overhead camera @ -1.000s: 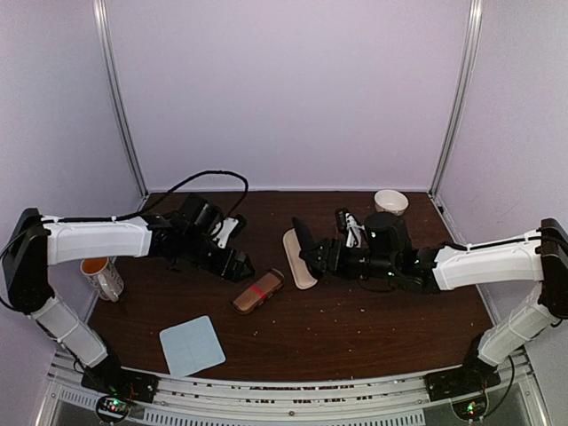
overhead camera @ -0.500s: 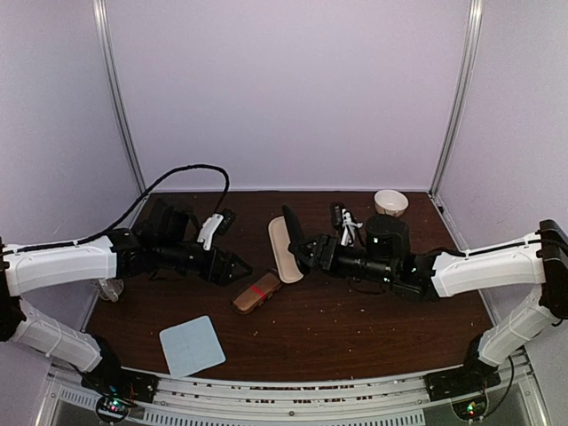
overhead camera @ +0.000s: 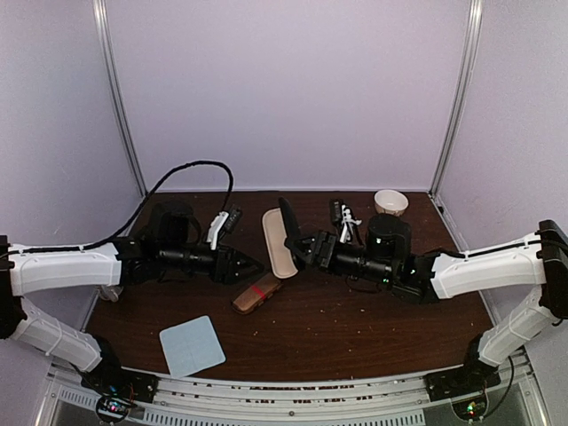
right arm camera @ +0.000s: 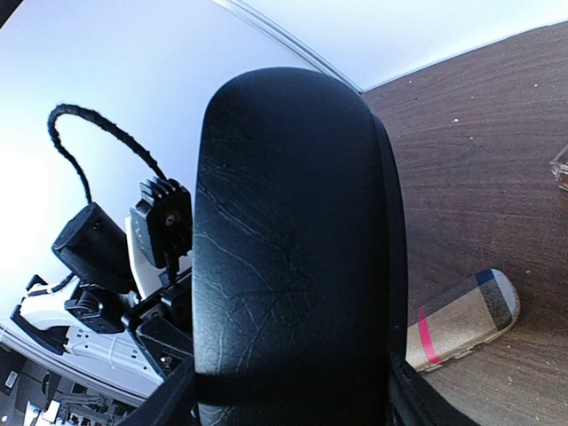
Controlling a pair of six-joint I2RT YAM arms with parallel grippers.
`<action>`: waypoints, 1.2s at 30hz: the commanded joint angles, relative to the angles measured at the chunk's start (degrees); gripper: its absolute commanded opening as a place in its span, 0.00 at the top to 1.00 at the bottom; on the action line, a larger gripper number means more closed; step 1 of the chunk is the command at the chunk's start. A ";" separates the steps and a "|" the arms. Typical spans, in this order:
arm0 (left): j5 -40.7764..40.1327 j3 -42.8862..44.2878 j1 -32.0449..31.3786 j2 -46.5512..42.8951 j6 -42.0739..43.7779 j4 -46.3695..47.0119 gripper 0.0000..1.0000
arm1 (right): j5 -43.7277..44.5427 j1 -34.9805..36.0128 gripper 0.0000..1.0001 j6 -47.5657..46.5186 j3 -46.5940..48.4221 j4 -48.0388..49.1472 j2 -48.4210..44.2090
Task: Organize the sunglasses
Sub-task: Pass from the right arm to the left
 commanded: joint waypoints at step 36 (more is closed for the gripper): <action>-2.98 1.36 -0.10 -2.42 1.51 -1.01 0.96 | -2.88 2.46 0.30 -4.73 -3.06 6.94 -3.51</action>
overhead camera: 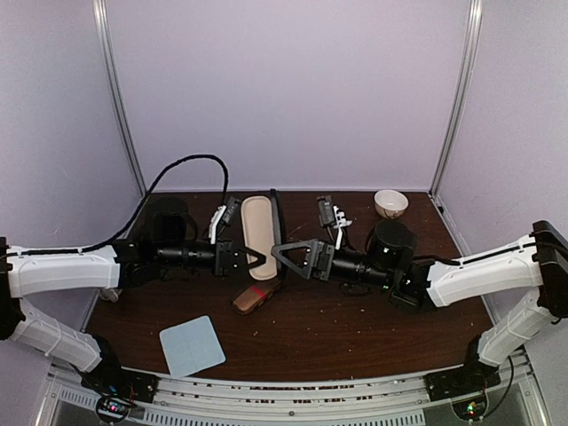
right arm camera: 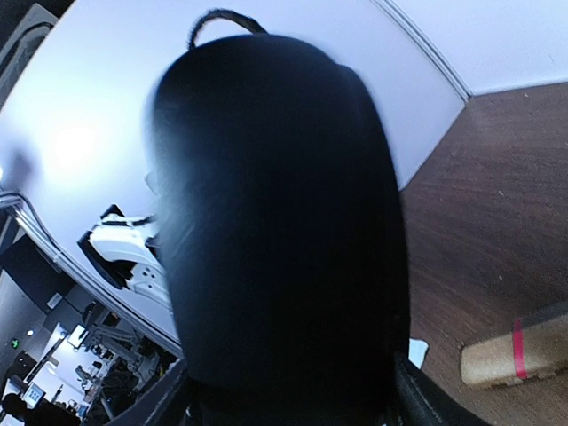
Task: Organize the sunglasses
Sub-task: Pass from the right arm to the left, then place the opened sunglasses case at the center of the board.
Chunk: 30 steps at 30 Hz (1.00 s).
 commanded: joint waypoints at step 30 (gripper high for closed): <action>-34.85 24.19 -12.25 20.28 11.05 -56.70 0.98 | 14.31 6.62 0.45 -3.85 1.10 -48.07 -9.82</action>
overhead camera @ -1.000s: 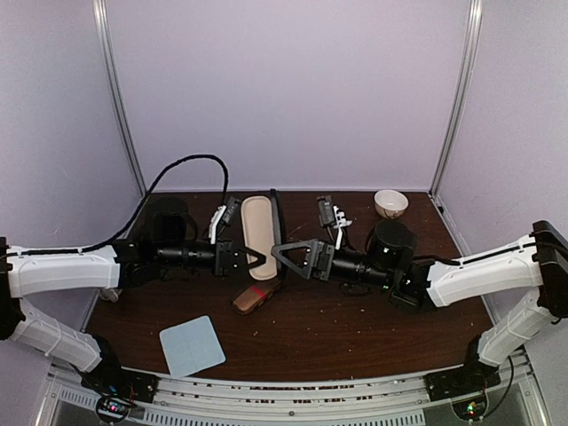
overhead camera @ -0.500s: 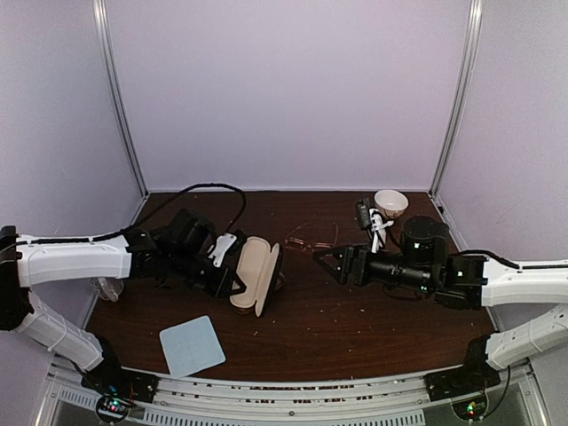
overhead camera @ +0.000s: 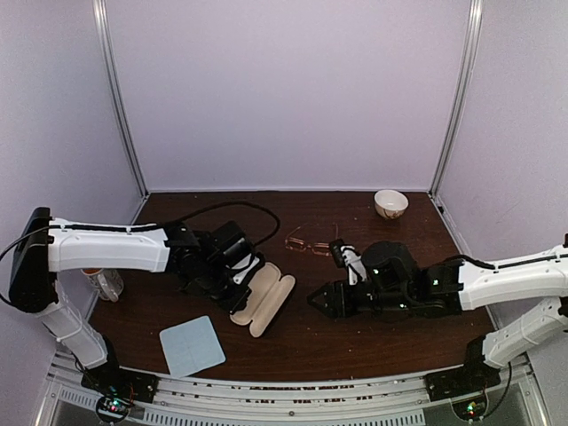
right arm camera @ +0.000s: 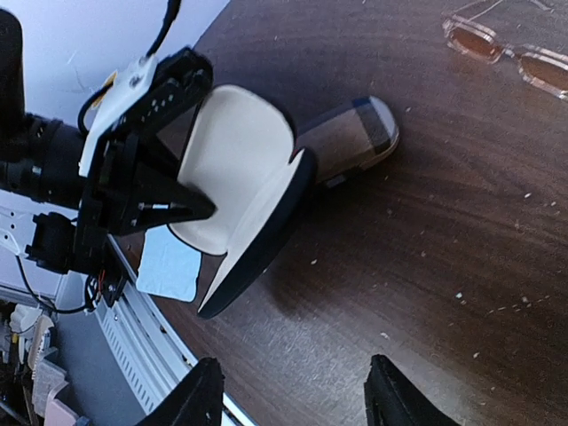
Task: Organize the sunglasses
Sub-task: Place the opened sunglasses case at the center of the board.
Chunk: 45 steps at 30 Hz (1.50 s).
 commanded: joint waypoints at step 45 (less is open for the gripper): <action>-5.93 13.07 -5.91 8.12 -0.19 -6.07 0.51 | -12.35 -2.93 0.73 15.77 6.04 14.44 29.55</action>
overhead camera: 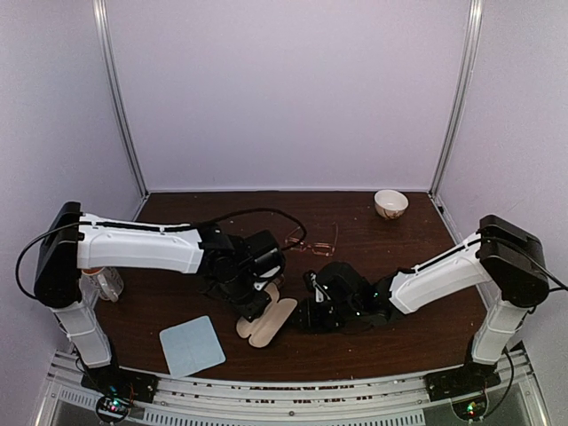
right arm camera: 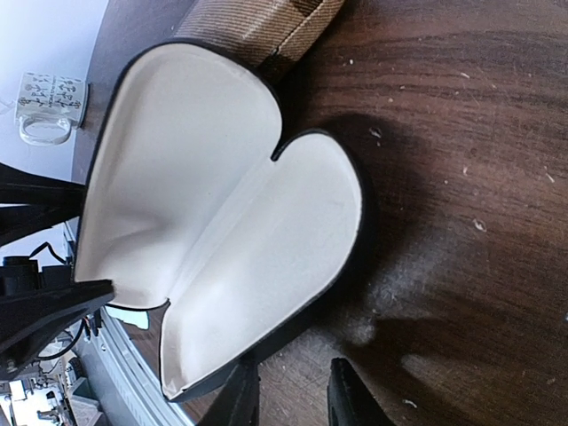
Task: Organize the sunglasses
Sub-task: Place the opened sunglasses case at the center of the board, then adjust the opened sunglasses case at the center of the board.
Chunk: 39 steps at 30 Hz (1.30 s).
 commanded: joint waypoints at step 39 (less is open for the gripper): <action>-8.34 -12.87 1.22 -19.08 1.14 5.90 0.41 | -1.25 1.64 0.48 4.40 7.20 -6.96 -2.61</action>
